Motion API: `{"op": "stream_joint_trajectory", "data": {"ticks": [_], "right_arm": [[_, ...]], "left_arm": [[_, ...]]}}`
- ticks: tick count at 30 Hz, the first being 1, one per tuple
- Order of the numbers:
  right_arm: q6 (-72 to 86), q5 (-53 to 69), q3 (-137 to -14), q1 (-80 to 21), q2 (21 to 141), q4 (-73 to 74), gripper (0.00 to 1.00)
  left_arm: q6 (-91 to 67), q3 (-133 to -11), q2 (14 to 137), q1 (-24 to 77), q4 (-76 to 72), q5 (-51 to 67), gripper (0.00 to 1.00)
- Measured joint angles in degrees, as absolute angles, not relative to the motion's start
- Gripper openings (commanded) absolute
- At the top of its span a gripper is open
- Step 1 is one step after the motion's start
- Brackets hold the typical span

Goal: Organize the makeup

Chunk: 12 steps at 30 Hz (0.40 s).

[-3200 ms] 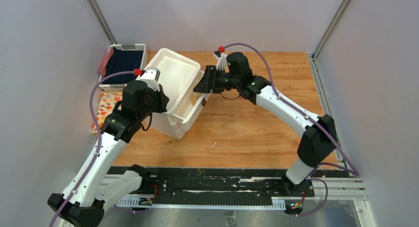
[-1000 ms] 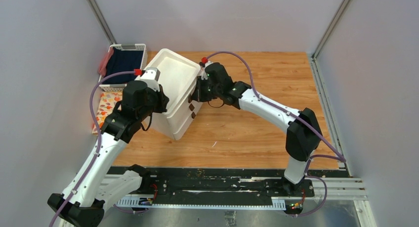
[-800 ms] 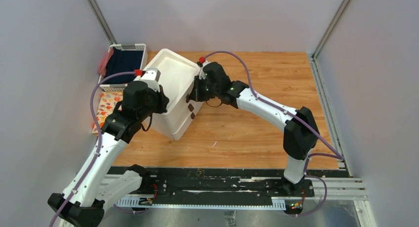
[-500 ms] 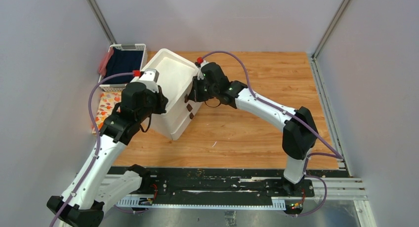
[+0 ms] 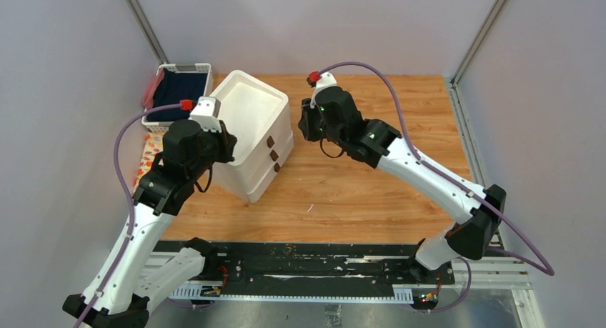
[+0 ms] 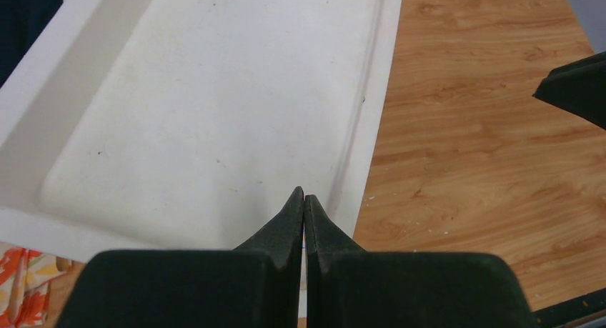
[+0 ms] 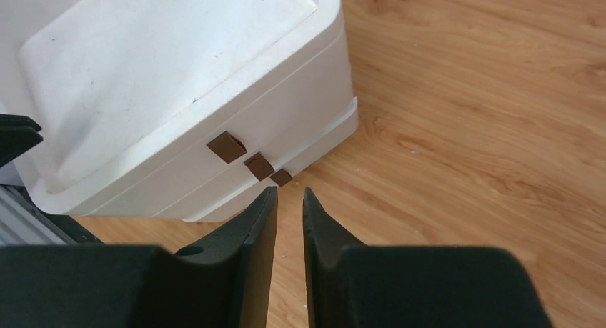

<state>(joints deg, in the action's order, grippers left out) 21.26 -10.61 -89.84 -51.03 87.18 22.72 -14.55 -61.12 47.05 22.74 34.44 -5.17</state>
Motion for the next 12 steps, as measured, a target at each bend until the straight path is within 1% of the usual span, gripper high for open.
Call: {"op": "stream_joint_trajectory", "data": {"ticks": [2, 3, 6, 7, 9, 12], "right_arm": [[20.4, -13.0, -89.3, -51.2, 85.1, 23.5, 0.26], [20.1, -14.0, -88.9, -51.3, 84.3, 23.9, 0.24], [19.4, -16.8, -87.7, -51.4, 83.0, 25.3, 0.12], [19.0, -17.5, -87.5, -51.4, 83.0, 26.0, 0.11], [18.5, -19.0, -87.5, -51.4, 83.2, 27.5, 0.14], [18.0, -21.1, -87.4, -51.5, 83.3, 28.8, 0.22]], "left_arm": [[-14.4, -61.9, 46.9, 22.7, 34.6, -5.2, 0.0], [-14.3, -62.2, 46.9, 22.7, 34.7, -5.2, 0.0], [-14.1, -62.9, 46.8, 22.7, 34.8, -5.4, 0.0], [-14.1, -62.9, 46.8, 22.7, 34.8, -5.4, 0.0], [-14.1, -62.9, 46.9, 22.7, 34.9, -5.4, 0.0], [-14.1, -62.9, 46.8, 22.7, 35.0, -5.4, 0.0]]}}
